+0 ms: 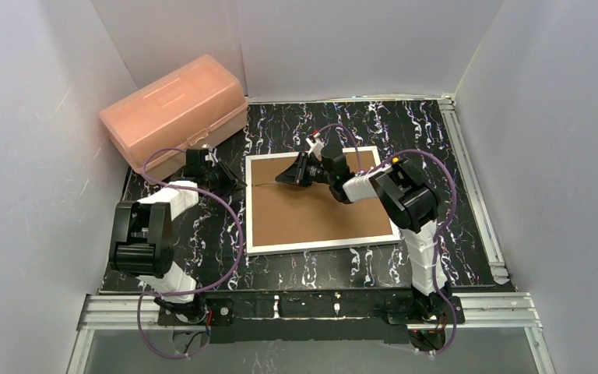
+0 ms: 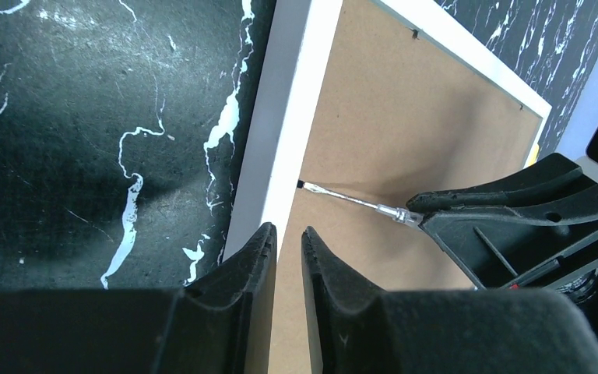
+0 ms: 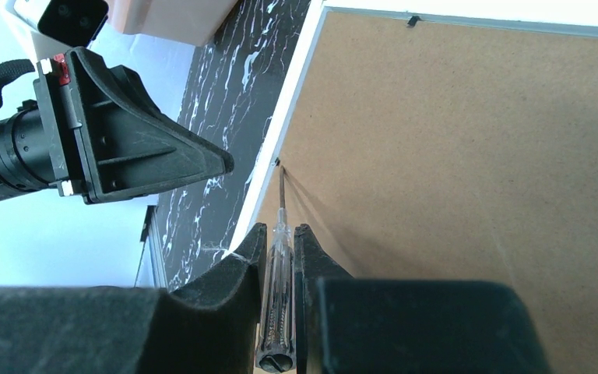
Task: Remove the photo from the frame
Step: Release the photo frame item from the photo frame.
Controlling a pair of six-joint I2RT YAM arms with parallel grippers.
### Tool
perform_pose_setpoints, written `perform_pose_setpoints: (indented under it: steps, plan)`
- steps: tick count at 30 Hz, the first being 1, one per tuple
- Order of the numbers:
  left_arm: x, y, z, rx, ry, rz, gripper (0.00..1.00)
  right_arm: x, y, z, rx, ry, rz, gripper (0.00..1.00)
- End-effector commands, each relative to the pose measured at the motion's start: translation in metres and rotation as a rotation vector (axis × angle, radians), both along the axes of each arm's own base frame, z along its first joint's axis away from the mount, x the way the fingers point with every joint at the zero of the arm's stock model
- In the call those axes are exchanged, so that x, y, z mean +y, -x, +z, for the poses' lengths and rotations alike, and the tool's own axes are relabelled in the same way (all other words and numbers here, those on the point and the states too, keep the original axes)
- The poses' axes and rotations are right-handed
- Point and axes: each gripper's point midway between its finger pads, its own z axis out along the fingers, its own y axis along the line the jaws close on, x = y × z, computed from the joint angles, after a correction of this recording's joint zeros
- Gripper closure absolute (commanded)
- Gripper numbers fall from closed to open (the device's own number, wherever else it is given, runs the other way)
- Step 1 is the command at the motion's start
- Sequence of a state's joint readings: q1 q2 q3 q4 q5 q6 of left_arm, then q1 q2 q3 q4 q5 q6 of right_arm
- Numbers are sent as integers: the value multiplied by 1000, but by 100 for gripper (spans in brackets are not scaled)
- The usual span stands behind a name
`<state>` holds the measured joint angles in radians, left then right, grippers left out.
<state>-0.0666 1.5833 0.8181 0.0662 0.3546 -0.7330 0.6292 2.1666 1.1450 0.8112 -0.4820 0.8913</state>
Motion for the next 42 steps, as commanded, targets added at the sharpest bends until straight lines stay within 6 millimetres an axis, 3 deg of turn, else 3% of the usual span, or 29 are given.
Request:
perform_pose_setpoints:
  steps: [1,42]
  plan:
    - [5,-9,8,-16,-7,1,83,8,1,-4,-7,9,27,99]
    - [-10,-15,-28,91,64,-62,87,20,3,-15,19,-2,55,99]
